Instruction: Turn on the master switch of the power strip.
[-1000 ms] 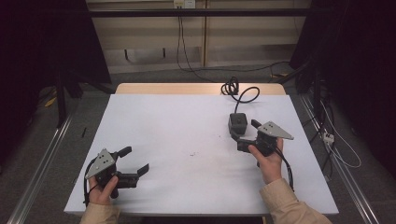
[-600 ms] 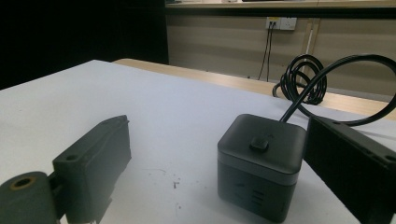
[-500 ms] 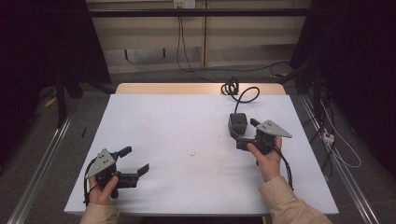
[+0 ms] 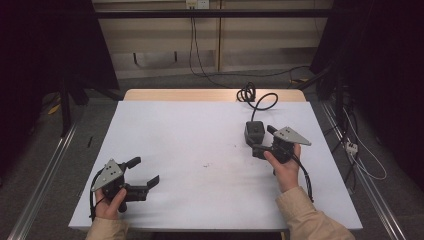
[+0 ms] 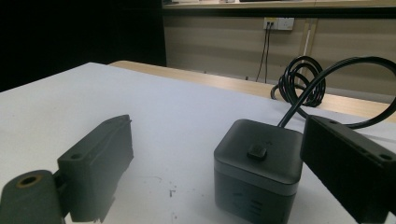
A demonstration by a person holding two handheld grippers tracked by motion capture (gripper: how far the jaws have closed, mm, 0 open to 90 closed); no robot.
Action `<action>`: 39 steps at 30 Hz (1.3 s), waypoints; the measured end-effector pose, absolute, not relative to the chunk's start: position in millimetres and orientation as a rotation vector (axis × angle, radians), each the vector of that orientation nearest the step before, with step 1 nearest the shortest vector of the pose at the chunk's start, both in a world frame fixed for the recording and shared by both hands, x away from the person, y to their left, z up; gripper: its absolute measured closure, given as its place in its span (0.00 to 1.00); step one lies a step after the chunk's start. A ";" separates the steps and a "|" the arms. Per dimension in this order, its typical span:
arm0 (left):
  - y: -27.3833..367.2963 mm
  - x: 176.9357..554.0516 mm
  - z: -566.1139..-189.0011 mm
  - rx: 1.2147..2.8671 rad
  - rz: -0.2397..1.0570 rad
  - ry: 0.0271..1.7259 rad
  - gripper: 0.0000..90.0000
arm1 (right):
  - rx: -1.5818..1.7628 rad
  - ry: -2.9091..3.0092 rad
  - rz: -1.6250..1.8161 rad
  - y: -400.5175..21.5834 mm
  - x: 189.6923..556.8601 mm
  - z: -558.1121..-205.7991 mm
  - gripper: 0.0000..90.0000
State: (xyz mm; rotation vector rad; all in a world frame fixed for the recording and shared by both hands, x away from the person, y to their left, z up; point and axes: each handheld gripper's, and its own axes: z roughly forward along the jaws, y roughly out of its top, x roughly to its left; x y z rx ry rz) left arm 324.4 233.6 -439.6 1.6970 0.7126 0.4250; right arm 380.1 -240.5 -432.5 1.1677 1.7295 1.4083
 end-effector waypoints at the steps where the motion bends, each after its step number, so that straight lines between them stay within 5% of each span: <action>1: 233.3 324.5 -439.7 1.695 0.424 0.710 0.04 | 1.168 1.728 1.410 -240.3 380.4 -432.7 0.10; 23: 233.4 325.1 -440.1 1.691 0.421 0.708 0.04 | 1.168 1.734 1.421 -239.1 387.9 -430.1 0.20; 39: 233.8 325.1 -440.4 1.688 0.423 0.713 0.04 | 1.206 1.733 1.377 -243.1 395.2 -425.8 0.44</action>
